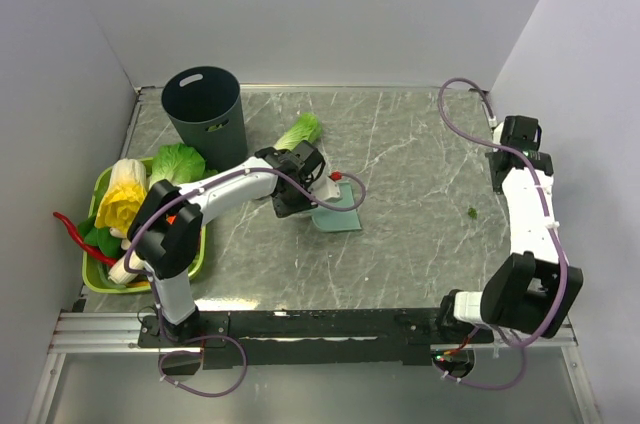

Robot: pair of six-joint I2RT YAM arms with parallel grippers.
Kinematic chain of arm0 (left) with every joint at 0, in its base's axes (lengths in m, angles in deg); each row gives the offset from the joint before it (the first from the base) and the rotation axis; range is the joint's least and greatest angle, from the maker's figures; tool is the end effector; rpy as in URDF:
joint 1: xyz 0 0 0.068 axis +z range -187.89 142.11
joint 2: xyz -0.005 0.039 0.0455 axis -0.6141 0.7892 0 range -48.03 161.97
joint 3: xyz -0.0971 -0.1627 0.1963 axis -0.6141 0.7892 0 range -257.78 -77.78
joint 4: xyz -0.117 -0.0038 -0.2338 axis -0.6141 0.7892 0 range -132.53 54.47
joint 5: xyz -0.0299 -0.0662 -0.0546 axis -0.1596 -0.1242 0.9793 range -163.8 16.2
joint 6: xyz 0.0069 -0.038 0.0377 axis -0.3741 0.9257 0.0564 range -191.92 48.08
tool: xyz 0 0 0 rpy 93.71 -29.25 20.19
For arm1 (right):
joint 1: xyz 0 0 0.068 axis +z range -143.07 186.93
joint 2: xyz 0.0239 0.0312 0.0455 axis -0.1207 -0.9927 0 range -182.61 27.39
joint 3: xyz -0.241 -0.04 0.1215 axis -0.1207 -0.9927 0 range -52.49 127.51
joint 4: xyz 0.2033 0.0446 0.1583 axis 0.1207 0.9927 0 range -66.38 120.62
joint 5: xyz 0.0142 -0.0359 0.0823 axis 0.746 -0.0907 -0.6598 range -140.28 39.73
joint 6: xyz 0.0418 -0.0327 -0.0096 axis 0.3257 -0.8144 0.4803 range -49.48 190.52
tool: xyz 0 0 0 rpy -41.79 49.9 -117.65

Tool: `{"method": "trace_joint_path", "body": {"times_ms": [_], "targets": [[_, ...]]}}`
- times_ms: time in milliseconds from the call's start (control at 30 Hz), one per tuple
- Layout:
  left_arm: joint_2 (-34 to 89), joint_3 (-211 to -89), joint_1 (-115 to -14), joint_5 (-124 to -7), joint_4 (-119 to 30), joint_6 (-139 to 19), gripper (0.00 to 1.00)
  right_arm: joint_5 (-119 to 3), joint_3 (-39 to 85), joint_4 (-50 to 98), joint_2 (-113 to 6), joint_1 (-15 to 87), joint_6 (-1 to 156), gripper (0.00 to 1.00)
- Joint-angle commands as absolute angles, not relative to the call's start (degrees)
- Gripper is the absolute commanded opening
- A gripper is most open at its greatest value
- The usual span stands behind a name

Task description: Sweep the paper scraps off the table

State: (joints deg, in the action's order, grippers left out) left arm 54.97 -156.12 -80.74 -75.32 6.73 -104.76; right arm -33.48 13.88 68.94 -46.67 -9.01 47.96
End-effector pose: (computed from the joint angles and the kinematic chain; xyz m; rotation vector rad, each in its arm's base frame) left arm 0.2627 -0.2424 0.2178 1.7504 2.2613 0.0025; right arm 0.2504 -0.0823 0.3077 -0.0215 2.5567 -0.6376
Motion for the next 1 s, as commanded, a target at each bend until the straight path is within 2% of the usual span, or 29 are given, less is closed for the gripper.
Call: {"method": "trace_joint_path", "body": {"times_ms": [0, 267, 600, 967], "targets": [[55.1, -156.9, -81.0, -73.5, 8.2, -107.0, 0.01, -35.0, 14.0, 64.7, -49.2, -9.3, 44.3, 0.00], [55.9, -156.2, -81.0, -73.6, 11.9, -106.6, 0.01, -43.9, 17.2, 73.1, -54.0, -6.9, 55.0, 0.00], [56.9, -155.3, -81.0, -75.6, 12.0, -106.4, 0.01, -63.6, 19.4, 80.8, -47.4, 11.0, 61.3, 0.00], [57.6, -156.4, -81.0, -76.5, 13.5, -106.8, 0.01, -56.9, 24.0, 77.1, -48.5, 9.5, 63.7, 0.00]]}}
